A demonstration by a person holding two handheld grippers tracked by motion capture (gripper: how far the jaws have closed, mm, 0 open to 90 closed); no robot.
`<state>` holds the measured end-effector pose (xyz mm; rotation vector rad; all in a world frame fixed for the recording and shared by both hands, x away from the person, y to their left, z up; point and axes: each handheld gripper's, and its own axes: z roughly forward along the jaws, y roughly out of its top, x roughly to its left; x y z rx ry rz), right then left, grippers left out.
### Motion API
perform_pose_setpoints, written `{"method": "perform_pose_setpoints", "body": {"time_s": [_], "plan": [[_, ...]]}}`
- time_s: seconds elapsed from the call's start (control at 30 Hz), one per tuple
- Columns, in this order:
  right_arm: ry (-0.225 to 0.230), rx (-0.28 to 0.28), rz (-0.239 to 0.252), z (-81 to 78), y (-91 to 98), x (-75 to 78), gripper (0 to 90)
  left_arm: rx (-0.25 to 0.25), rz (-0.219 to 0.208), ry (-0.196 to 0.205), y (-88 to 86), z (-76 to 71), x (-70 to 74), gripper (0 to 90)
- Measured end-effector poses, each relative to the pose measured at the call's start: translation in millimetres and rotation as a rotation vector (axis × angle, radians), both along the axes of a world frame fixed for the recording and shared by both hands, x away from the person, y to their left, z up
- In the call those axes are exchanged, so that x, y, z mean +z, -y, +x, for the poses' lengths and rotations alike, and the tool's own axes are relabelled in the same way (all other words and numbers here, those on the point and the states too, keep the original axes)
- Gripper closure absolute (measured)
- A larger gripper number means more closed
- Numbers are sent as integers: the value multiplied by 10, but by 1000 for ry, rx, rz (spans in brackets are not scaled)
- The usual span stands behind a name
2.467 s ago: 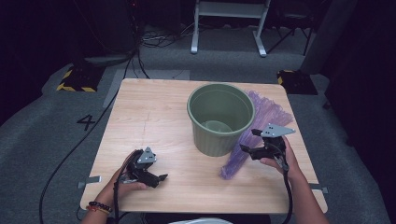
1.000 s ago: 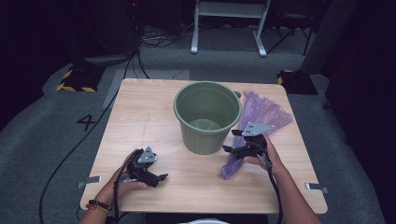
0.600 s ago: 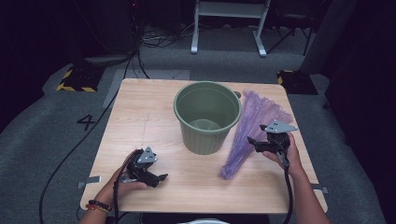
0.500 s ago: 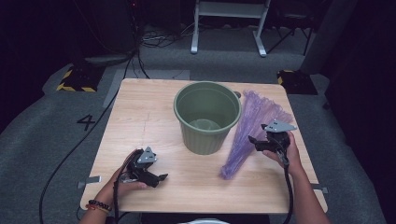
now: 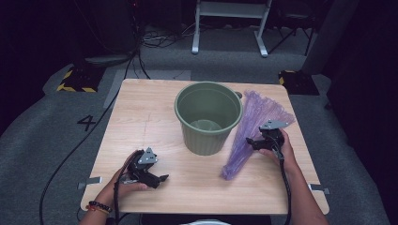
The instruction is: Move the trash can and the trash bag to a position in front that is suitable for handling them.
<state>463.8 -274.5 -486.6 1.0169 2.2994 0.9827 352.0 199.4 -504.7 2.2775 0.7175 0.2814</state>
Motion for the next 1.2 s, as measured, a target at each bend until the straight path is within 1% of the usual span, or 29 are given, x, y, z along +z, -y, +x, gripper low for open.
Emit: {"method": "perform_pose_setpoints", "body": {"time_s": [0.13, 0.17, 0.2, 0.23, 0.27, 0.33, 0.43, 0.53, 0.7, 0.73, 0.8, 0.83, 0.87, 0.93, 0.97, 1.0, 1.07, 1.13, 1.2], "plan": [[-49, -11, 29, 35, 9, -100, 232, -1, -1, 0, -1, 0, -1, 63], [-64, -14, 27, 46, 17, -129, 239, -2, 0, 0, -1, 0, 0, 63], [-83, -25, 60, 53, 45, -144, 260, -1, -1, 0, -1, 0, -1, 63], [-83, -25, 60, 53, 45, -144, 260, -1, -1, 0, -1, 0, -1, 63], [-85, -42, 70, 52, 68, -146, 267, -2, 0, 0, -1, 0, 0, 63], [-85, -47, 74, 49, 75, -148, 269, -2, 0, 0, -1, 0, -1, 63], [-83, -59, 69, 31, 65, -148, 270, -2, 0, 0, -1, 0, -1, 63], [-74, -68, 69, -15, 53, -153, 278, -1, 1, -1, -2, -2, 0, 63], [-78, -84, 69, -84, 36, -148, 275, -1, 1, -1, -2, -3, 0, 63], [-82, -80, 68, -116, 22, -146, 265, -1, 1, 0, -2, -3, 0, 63], [-94, -81, 55, -139, 11, -130, 237, -1, 1, -1, -2, -3, 0, 63], [-94, -81, 55, -139, 11, -130, 237, -1, 1, 0, -3, -3, 1, 63], [-90, -84, 44, -150, 5, -118, 197, -1, 1, 0, -3, -4, 1, 63], [-72, -53, 68, -212, 27, -43, 185, -2, 1, 1, -4, -4, 0, 63], [-72, -53, 68, -212, 27, -43, 185, -2, 1, 1, -4, -4, 0, 63], [-66, -48, 79, -232, 41, -22, 171, -2, 1, 1, -4, -4, 0, 63], [-50, -34, 72, -265, 71, 12, 165, -2, 1, 1, -4, -4, 0, 63], [-29, -9, 77, -301, 98, 33, 166, -3, 0, 2, -5, -5, -1, 63], [-42, 16, 75, -320, 108, 47, 171, -3, 0, 2, -5, -5, -1, 63]]}}
